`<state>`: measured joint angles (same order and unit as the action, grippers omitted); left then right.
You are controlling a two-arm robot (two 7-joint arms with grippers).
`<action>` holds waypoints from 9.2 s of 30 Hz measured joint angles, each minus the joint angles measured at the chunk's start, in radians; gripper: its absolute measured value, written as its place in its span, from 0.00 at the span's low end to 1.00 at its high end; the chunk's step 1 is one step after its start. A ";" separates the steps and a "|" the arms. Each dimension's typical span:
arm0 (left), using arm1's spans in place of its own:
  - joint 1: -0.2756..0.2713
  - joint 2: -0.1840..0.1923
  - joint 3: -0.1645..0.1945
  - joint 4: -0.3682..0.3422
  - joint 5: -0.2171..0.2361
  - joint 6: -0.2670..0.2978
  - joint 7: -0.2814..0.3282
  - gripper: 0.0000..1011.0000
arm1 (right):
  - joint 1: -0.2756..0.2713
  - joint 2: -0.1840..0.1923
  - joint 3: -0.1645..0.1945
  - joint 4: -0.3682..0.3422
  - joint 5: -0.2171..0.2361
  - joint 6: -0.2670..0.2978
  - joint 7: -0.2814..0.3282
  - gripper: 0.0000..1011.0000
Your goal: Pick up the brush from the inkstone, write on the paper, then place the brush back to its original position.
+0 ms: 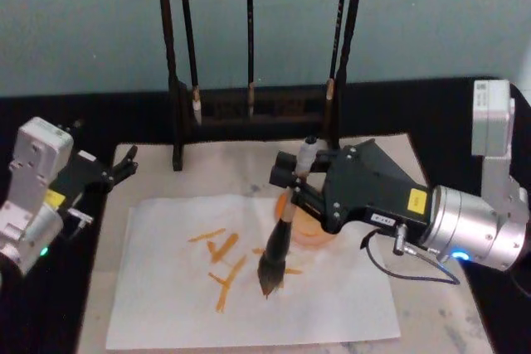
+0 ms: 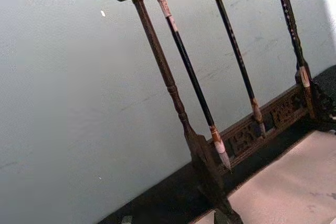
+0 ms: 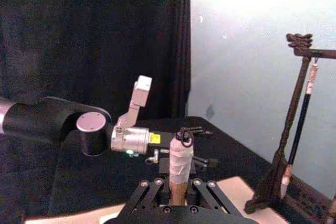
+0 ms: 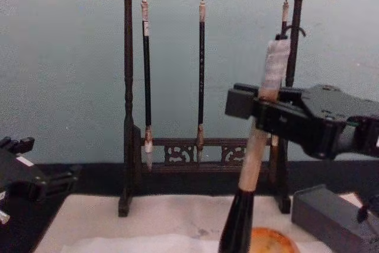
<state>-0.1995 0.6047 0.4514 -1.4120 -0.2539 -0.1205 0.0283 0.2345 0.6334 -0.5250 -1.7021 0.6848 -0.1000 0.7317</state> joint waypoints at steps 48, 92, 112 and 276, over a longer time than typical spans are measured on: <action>0.000 0.000 0.000 0.000 0.000 0.000 0.000 1.00 | 0.039 -0.104 -0.039 0.113 -0.106 -0.013 -0.030 0.15; 0.000 0.000 0.000 0.000 0.000 0.000 0.000 1.00 | -0.045 -0.026 0.038 0.046 -0.114 -0.033 -0.046 0.15; 0.000 0.000 0.000 0.000 0.000 0.000 0.000 1.00 | -0.090 0.001 0.078 0.016 -0.113 -0.037 -0.061 0.15; 0.000 0.000 0.000 0.000 0.000 0.000 0.000 1.00 | 0.123 -0.209 0.151 0.450 0.650 0.297 -0.623 0.15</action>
<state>-0.1995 0.6047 0.4514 -1.4120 -0.2539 -0.1205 0.0283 0.3577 0.4239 -0.3745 -1.2521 1.3346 0.1968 0.1085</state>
